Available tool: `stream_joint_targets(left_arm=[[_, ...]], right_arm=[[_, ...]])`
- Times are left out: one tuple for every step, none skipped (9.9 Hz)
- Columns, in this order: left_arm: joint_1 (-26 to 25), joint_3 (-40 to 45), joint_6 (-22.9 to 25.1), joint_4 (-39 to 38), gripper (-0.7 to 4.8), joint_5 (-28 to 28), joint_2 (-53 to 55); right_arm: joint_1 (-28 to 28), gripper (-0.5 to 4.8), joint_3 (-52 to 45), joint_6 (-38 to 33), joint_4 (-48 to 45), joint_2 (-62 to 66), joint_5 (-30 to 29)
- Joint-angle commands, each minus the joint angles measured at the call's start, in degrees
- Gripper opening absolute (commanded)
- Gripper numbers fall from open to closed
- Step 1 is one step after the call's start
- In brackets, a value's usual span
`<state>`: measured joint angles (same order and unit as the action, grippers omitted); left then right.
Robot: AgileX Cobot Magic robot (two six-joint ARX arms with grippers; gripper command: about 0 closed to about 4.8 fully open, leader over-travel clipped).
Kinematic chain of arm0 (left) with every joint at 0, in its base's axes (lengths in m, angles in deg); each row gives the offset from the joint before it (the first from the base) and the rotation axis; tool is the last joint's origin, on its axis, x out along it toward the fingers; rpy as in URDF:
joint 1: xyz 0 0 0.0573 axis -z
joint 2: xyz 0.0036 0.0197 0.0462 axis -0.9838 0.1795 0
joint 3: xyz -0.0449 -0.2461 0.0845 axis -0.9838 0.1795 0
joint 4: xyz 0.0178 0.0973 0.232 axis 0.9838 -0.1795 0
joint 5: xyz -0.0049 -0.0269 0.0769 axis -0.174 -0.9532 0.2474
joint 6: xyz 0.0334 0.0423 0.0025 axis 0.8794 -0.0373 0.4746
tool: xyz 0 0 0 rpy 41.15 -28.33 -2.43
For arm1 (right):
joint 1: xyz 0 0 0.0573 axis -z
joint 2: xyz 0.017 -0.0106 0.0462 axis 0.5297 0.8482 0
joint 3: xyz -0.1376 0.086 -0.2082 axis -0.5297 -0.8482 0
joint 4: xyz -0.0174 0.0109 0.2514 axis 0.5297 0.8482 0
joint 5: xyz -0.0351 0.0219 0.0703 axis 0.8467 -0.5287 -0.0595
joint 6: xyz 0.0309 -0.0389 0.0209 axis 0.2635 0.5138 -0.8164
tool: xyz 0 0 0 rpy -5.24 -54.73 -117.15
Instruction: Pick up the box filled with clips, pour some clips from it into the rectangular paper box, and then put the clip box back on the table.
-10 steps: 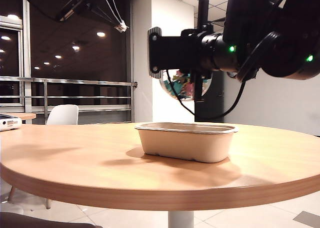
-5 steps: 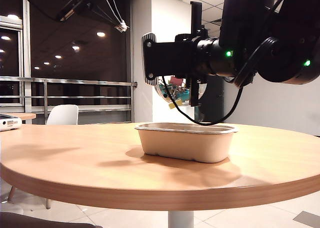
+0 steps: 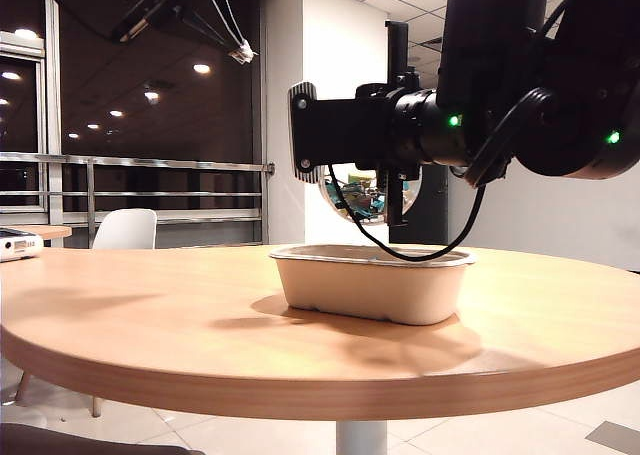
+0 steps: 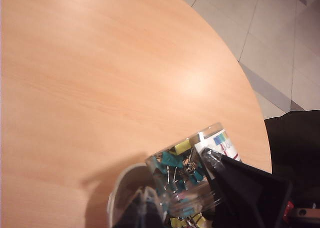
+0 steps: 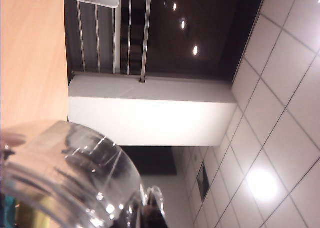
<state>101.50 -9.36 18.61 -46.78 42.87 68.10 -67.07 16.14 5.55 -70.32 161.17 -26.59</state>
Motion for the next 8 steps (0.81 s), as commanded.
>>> stream_joint_targets(left_arm=[[0.0, -0.2, -0.1, 0.8, -0.06, -0.2, -0.4], [0.0, -0.2, -0.6, 1.0, -0.06, -0.2, -0.4], [0.0, -0.2, -1.2, 1.2, -0.06, -0.2, -0.4], [0.0, -0.2, -1.4, 1.3, -0.06, -0.2, -0.4], [0.0, -0.2, -1.4, 1.3, -0.06, -0.3, -0.4], [0.0, -0.2, -1.6, 1.3, -0.06, -0.2, -0.4], [0.0, -0.2, -1.7, 1.3, -0.06, -0.2, -0.4], [0.0, -0.2, -3.1, 2.0, -0.06, -0.2, -0.4]], right_arm=[[-0.2, -0.05, 0.3, -5.8, -1.6, -0.6, 1.2], [-0.1, -0.05, 0.3, -9.1, -0.8, -1.0, 2.1], [-0.1, -0.05, 0.4, -10.3, -0.9, -1.0, 2.4], [-0.2, -0.05, 0.4, -15.2, -1.0, -1.3, 3.7], [-0.2, -0.04, 0.4, -18.3, -0.9, -1.8, 4.8], [-0.2, -0.03, 0.4, -20.0, 0.0, -2.9, 5.6], [-0.2, -0.03, 0.4, -20.7, 1.0, -3.5, 5.5], [-0.1, -0.03, 0.4, -26.1, 7.1, -6.5, 5.5]])
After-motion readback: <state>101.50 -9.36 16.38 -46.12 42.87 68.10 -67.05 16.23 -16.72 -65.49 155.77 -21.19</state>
